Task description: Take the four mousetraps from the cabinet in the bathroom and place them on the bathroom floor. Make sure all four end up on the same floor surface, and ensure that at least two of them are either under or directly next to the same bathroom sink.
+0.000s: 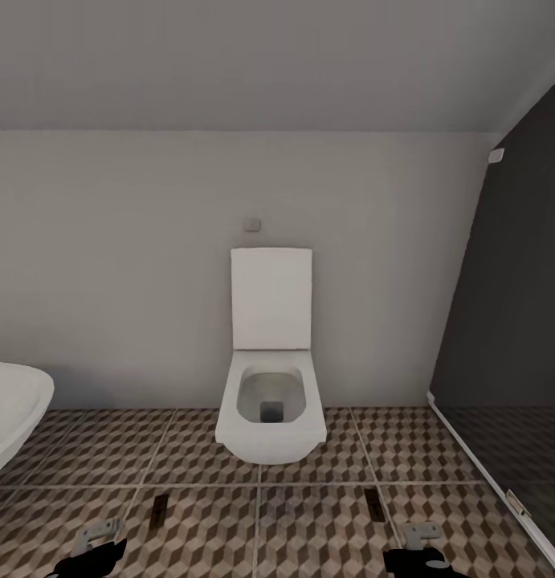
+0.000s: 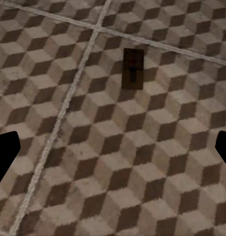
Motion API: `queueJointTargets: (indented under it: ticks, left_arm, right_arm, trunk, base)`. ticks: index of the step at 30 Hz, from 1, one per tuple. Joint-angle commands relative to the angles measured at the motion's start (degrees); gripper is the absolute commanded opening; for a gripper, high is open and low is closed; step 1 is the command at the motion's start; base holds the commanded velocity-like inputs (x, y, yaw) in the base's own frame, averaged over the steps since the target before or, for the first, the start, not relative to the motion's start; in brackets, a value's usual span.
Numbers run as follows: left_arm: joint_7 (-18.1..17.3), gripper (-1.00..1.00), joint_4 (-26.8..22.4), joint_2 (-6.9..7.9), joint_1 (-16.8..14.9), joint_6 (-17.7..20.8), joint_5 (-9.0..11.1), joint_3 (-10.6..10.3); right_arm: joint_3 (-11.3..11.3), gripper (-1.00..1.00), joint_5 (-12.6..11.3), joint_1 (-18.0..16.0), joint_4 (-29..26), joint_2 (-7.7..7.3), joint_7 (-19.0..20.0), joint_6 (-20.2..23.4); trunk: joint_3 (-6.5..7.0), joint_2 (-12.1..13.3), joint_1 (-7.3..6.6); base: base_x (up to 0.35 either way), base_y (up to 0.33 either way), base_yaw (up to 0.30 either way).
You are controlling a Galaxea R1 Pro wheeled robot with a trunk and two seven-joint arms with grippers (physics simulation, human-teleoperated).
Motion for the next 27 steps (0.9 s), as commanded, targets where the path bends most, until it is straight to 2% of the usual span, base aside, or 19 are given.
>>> queueJointTargets:
  ticks: [1,27]
  left_arm:
    - [-0.26,1.00,0.09,0.01,-0.07,-0.18,0.60,-0.46]
    - [-0.26,1.00,0.09,0.10,-0.04,-0.18,0.60,-0.46]
  right_arm:
    - [-0.49,1.00,0.60,-0.10,0.28,-0.03,-0.25,-0.43]
    - [-0.49,1.00,0.60,-0.10,0.28,-0.05,-0.25,-0.43]
  trunk:
    - [0.12,0.39,-0.24]
    - [4.79,10.82,-5.95]
  base:
    - [0.000,0.000,0.000]
    - [0.000,0.000,0.000]
